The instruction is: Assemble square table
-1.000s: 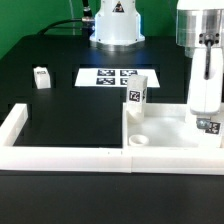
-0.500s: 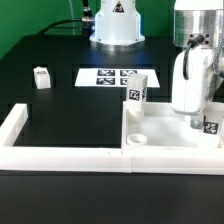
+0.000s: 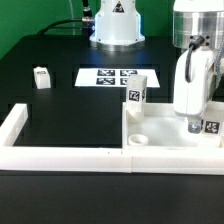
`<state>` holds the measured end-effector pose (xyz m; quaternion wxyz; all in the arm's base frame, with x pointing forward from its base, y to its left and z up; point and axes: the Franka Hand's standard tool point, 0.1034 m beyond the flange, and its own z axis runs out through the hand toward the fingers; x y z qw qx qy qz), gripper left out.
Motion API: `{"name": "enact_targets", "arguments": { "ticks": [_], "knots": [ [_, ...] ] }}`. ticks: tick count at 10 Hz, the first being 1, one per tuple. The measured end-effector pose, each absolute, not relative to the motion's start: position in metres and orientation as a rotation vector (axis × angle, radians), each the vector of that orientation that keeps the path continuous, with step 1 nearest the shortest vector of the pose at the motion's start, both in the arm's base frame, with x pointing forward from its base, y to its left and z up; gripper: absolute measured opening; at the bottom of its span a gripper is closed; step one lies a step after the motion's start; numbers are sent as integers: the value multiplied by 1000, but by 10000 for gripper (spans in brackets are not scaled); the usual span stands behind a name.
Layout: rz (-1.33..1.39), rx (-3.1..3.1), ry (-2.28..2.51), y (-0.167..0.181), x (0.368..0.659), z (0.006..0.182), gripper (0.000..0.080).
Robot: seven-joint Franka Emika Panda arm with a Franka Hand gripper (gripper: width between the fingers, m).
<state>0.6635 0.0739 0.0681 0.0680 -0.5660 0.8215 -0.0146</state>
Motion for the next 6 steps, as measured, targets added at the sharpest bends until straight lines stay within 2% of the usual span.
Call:
{"name": "enact_targets", "arguments": {
  "ticks": [1,3,6],
  "knots": [
    [-68,-1771,2417,53,652,78,635],
    [-113,-1816,2373,21,642,88,645],
    [-111,-1818,2376,23,641,86,649]
  ]
}}
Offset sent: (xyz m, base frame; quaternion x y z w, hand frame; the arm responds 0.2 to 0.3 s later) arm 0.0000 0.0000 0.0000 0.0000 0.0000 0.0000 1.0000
